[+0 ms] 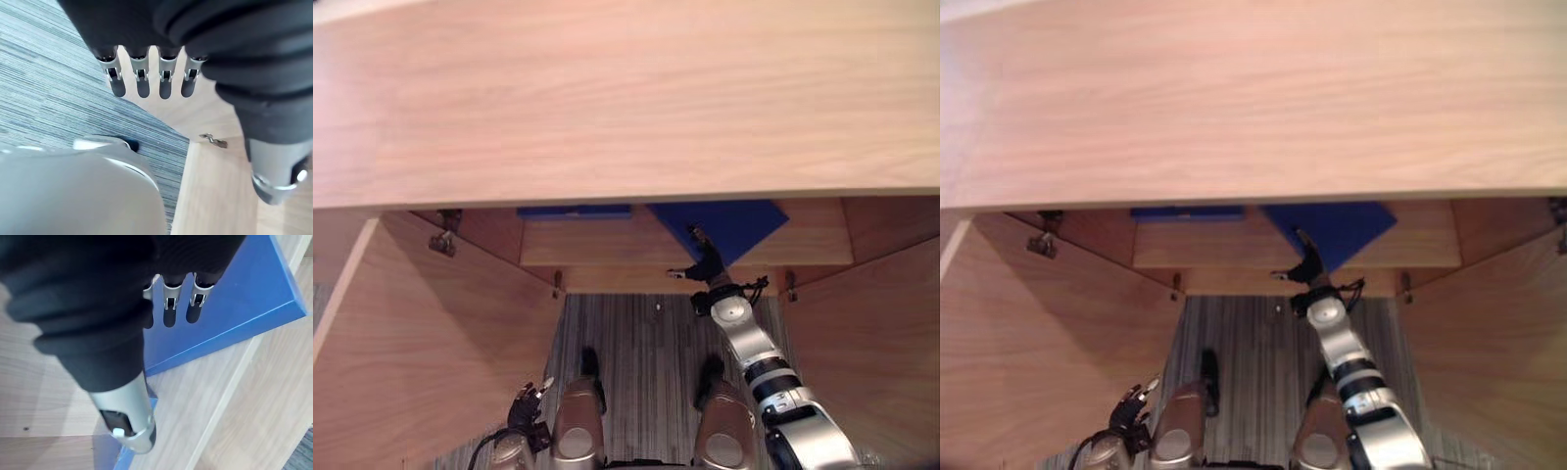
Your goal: Walk over to the cabinet, pick up the folder, carry it to the office cabinet, place the folder inside the office cabinet, then close the office cabinet door
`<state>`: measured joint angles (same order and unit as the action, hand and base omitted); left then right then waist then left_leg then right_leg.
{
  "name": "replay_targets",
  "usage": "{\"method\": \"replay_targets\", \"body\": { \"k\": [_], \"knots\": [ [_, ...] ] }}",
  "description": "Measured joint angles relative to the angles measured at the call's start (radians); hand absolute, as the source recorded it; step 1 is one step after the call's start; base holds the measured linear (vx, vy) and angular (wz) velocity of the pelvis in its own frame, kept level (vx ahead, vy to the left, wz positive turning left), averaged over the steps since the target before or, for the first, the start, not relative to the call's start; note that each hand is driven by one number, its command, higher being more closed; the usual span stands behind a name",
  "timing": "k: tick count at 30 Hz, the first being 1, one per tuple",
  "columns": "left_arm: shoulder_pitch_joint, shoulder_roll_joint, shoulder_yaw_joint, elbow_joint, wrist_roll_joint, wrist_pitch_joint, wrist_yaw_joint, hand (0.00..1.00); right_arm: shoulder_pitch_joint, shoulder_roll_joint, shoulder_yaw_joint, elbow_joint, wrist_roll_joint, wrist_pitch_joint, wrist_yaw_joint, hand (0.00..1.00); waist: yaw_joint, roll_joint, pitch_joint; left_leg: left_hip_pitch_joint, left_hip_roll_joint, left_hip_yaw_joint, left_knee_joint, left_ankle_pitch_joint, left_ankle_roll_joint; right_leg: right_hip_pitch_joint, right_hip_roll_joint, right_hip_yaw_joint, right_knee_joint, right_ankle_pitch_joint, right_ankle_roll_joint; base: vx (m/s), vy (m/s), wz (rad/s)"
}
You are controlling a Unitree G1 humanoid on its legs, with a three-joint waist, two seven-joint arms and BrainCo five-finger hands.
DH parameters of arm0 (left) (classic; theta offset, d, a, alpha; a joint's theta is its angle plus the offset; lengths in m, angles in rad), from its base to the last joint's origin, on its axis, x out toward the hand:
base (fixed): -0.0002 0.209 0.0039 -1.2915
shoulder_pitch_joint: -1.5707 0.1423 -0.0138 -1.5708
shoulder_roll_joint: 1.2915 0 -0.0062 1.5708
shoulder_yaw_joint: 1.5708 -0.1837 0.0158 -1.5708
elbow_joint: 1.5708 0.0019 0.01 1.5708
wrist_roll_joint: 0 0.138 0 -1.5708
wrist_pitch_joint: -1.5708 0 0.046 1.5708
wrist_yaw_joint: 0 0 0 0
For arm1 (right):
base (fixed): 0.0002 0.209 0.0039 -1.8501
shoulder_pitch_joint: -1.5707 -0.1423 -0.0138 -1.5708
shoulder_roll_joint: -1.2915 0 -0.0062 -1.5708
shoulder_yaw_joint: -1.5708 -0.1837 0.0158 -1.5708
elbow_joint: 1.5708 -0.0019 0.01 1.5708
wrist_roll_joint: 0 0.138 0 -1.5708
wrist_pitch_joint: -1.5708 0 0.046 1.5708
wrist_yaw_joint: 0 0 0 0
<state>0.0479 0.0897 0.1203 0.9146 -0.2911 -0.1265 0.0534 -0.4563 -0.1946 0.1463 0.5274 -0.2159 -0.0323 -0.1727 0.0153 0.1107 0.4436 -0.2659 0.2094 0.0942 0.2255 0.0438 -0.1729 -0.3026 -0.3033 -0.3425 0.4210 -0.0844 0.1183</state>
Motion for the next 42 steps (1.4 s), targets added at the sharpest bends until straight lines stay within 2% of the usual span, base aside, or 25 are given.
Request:
{"method": "replay_targets", "body": {
  "k": [3, 7, 13, 19, 24, 27, 30, 31, 34, 36, 40, 42],
  "knots": [
    [-0.002, 0.004, -0.003, 0.001, -0.024, 0.0, 0.001, 0.0, -0.04, -0.016, -0.004, 0.0, 0.005, 0.0, -0.01, 0.0, 0.005, 0.0, 0.006, -0.03, -0.004, 0.0, -0.078, 0.061, -0.002, -0.072, 0.0, 0.001, 0.012, 0.009, -0.012, 0.0, -0.071, 0.02],
    [-0.014, 0.005, -0.007, 0.004, -0.043, -0.002, 0.001, 0.0, -0.144, -0.096, -0.001, 0.037, 0.04, 0.0, -0.009, 0.0, 0.023, 0.001, 0.015, -0.066, -0.004, 0.001, -0.132, 0.115, -0.011, -0.146, 0.001, 0.005, 0.044, 0.014, -0.028, 0.04, -0.071, 0.0],
    [-0.032, 0.009, -0.029, 0.004, -0.102, -0.023, 0.0, 0.0, -0.261, -0.229, 0.038, 0.078, 0.041, -0.001, 0.014, 0.0, 0.04, 0.001, 0.019, -0.104, -0.006, -0.003, -0.151, 0.128, -0.01, -0.191, 0.0, 0.003, 0.049, 0.013, -0.03, 0.04, -0.027, 0.03],
    [-0.037, 0.01, -0.047, 0.006, -0.117, -0.03, 0.0, 0.0, -0.383, -0.395, 0.057, 0.18, 0.039, -0.009, 0.032, 0.0, 0.061, 0.013, 0.028, -0.14, -0.006, -0.02, -0.219, 0.175, -0.01, -0.241, 0.006, -0.012, 0.039, 0.021, -0.04, 0.02, -0.007, 0.06],
    [-0.037, 0.01, -0.048, 0.003, -0.124, -0.039, -0.003, 0.0, -0.515, -0.544, 0.134, 0.233, 0.038, -0.012, 0.032, 0.0, 0.076, 0.026, 0.034, -0.153, 0.001, -0.015, -0.258, 0.196, -0.011, -0.264, 0.019, -0.013, 0.014, 0.034, -0.045, 0.01, -0.008, -0.04],
    [-0.038, 0.011, -0.048, 0.002, -0.14, -0.039, -0.004, 0.0, -0.562, -0.604, 0.197, 0.278, 0.039, -0.012, 0.041, 0.0, 0.083, 0.027, 0.034, -0.153, 0.004, -0.01, -0.292, 0.213, -0.013, -0.278, 0.024, -0.014, 0.012, 0.035, -0.045, 0.01, -0.011, -0.04],
    [-0.039, 0.012, -0.047, 0.001, -0.149, -0.039, -0.008, 0.0, -0.587, -0.659, 0.291, 0.315, 0.04, -0.012, 0.114, 0.0, 0.086, 0.027, 0.034, -0.153, 0.004, -0.01, -0.308, 0.218, -0.012, -0.279, 0.025, -0.018, 0.004, 0.036, -0.044, 0.01, -0.008, 0.01],
    [-0.04, 0.014, -0.047, 0.001, -0.151, -0.039, -0.015, 0.0, -0.603, -0.675, 0.336, 0.338, 0.038, -0.013, 0.152, 0.0, 0.087, 0.027, 0.034, -0.155, 0.004, -0.01, -0.31, 0.218, -0.012, -0.281, 0.025, -0.019, 0.001, 0.036, -0.044, 0.0, 0.0, 0.0],
    [-0.042, 0.015, -0.047, 0.001, -0.151, -0.038, -0.027, 0.0, -0.655, -0.709, 0.39, 0.351, 0.013, -0.015, 0.204, 0.0, 0.089, 0.027, 0.034, -0.161, 0.004, -0.009, -0.31, 0.218, -0.012, -0.288, 0.026, -0.019, -0.001, 0.037, -0.045, 0.02, -0.031, -0.01],
    [-0.045, 0.015, -0.047, -0.001, -0.152, -0.038, -0.036, 0.0, -0.676, -0.72, 0.406, 0.365, -0.027, -0.019, 0.217, 0.0, 0.094, 0.027, 0.034, -0.17, 0.006, -0.004, -0.31, 0.219, -0.012, -0.295, 0.03, -0.019, -0.009, 0.043, -0.045, 0.01, -0.026, -0.05],
    [-0.06, 0.014, -0.047, -0.001, -0.159, -0.034, -0.04, 0.0, -0.682, -0.718, 0.391, 0.359, -0.109, -0.01, 0.176, 0.0, 0.11, 0.027, 0.034, -0.173, 0.007, 0.009, -0.31, 0.219, -0.012, -0.3, 0.039, -0.006, -0.035, 0.063, -0.044, 0.01, -0.019, -0.12],
    [-0.074, 0.013, -0.047, -0.002, -0.159, -0.034, -0.04, 0.0, -0.646, -0.701, 0.312, 0.282, -0.13, 0.015, 0.135, 0.0, 0.109, 0.027, 0.034, -0.18, 0.007, 0.01, -0.31, 0.22, -0.01, -0.301, 0.043, -0.006, -0.052, 0.074, -0.043, 0.01, -0.02, -0.04]
  ]
}}
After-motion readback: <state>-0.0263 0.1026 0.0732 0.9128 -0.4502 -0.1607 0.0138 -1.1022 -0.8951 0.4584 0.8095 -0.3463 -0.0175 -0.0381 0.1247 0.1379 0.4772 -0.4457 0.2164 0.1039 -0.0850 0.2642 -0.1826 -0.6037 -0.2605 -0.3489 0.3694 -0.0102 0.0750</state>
